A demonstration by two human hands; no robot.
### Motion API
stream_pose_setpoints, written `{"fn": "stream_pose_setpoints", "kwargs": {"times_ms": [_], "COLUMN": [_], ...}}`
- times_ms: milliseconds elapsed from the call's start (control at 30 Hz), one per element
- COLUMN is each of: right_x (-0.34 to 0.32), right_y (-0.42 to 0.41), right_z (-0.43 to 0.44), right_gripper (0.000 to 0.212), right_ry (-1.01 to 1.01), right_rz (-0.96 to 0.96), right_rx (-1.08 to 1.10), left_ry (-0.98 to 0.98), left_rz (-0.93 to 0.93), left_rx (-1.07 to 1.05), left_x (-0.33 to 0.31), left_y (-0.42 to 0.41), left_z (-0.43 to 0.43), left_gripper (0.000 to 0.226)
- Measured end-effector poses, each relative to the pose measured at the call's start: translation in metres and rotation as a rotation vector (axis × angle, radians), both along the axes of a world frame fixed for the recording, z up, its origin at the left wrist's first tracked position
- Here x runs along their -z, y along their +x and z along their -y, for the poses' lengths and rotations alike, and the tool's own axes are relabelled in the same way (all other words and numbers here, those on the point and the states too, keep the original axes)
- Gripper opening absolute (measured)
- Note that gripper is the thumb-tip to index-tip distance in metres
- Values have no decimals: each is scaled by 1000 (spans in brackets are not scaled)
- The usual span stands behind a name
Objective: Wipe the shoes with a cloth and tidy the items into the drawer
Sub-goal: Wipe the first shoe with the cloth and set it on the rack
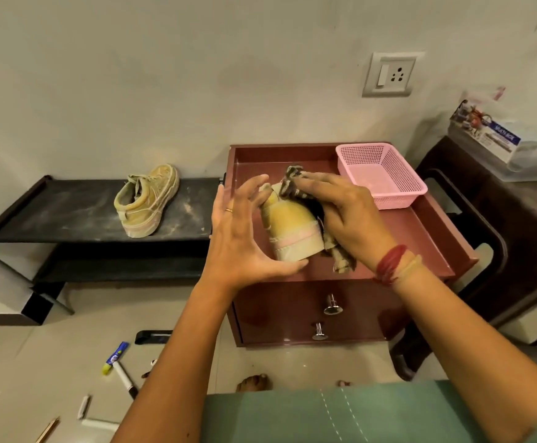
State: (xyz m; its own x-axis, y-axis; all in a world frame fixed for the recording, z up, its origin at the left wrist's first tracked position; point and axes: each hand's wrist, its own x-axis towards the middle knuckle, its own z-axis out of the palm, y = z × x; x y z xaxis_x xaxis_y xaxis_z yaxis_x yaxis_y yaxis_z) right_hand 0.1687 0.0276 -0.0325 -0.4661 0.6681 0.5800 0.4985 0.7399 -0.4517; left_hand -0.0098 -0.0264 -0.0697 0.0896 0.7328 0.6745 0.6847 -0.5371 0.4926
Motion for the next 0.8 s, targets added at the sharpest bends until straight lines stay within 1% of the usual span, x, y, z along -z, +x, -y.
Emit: {"fn": "stream_pose_setpoints", "kwargs": {"times_ms": [100,133,200,233,367,467,500,567,600,700,733,800], "right_x": [6,8,9,11,17,16,16,17,17,16,17,18], "right_y": [-4,-3,-2,0,-3,-5,-6,-11,-12,-14,-15,-18], "right_z": [13,6,-9,-10,6,-5,-2,12,14,6,8,17], "right_gripper": [51,50,48,48,49,51,51,51,50,52,52,51], "right_ry": [42,30,-64,-89,-23,-86,-75,-8,4,-71,-63,-9], "right_rz": [50,21,-101,-127,-67,-123,-101,-21,-10,-74,-49,20], "right_rx": [-120,-107,-7,20,-99,2,2,-69,-91,-14,-3,-61], "left_ry": [-12,-21,-29,-21,-24,-37,-33,-31,-35,-31,-30,-28], "left_rz": [13,23,24,20,30,33,23,10,7,12,15,14], "left_rx": [-4,-3,-3,-7,-26,-54,-72,-100,-104,-118,-123,-131], "left_x": [1,0,0,2,5,3,3,5,5,4,4,5], "left_y": [-4,-3,-1,-1,-9,-11,-13,-18,-20,-23,-25,-29], "left_z": [1,1,3,4,3,4,4,5,5,7,8,10], "left_gripper": [113,113,113,113,112,112,113,111,109,109,109,107]}}
